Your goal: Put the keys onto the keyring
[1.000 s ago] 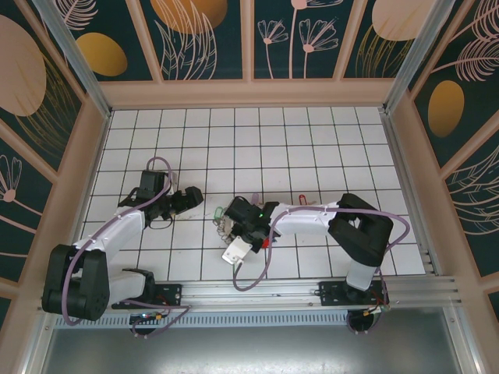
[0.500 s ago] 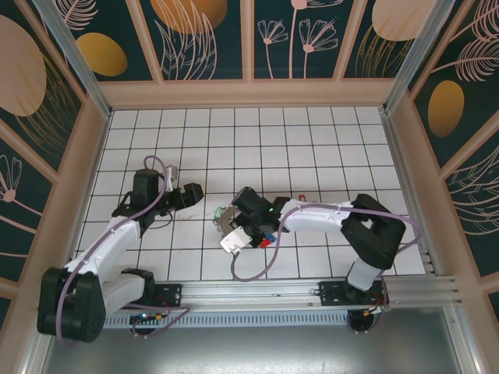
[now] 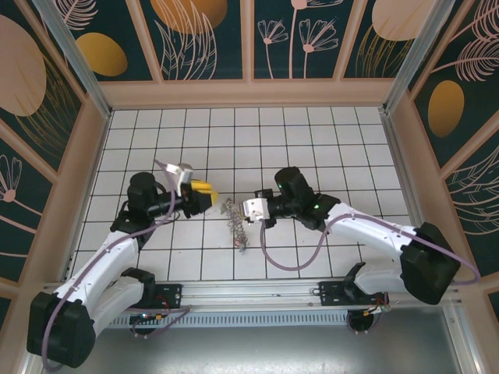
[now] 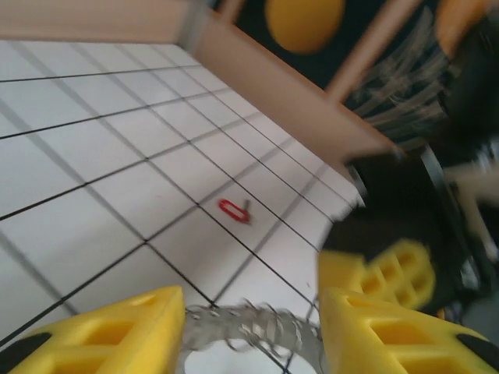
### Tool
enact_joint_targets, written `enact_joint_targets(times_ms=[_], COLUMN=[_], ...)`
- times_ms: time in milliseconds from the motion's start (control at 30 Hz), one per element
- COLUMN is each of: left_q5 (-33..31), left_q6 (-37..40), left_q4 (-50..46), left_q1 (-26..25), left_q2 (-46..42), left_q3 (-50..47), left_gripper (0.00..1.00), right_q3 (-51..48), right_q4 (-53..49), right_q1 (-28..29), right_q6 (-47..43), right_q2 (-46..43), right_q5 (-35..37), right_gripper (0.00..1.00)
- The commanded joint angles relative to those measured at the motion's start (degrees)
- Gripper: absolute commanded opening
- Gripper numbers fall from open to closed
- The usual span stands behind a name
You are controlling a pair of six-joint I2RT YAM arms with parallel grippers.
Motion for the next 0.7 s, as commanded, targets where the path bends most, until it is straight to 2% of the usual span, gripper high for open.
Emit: enact_joint_targets(times_ms=[0, 133, 333, 467, 667], left_q5=[3.51, 8.57, 10.27, 7.68, 5.47], left_q6=[9.3, 12.23, 32.1, 32.72, 32.78], left_q4=[4.64, 8.55, -4.22, -1.42, -1.51], left_q1=[-4.22, -5.77, -11.15, -14.91, -16.08], left_q2=[-0.24, -0.04, 0.74, 1.69, 3.37], left_q3=[-0.29, -0.53, 4.37, 5.01, 7.13], left_gripper=[0.49, 0.49, 0.45, 0.41, 0.38], right_q3=[0.87, 2.64, 5.3, 6.17, 7.02], right_q4=[3.21, -1.08, -8.4, -11.24, -13.89], right_q1=[-0.54, -0.68, -0.68, -0.4, 0.8], right_q6=[9.2, 12.63, 15.06, 16.74, 16.69], right_q2=[-4.28, -7.53, -11.31, -12.06, -11.84], right_q5=[-3.73, -2.7, -1.7, -2.3, -2.23], right_gripper=[0.0, 0.0, 0.0, 0.0, 0.0])
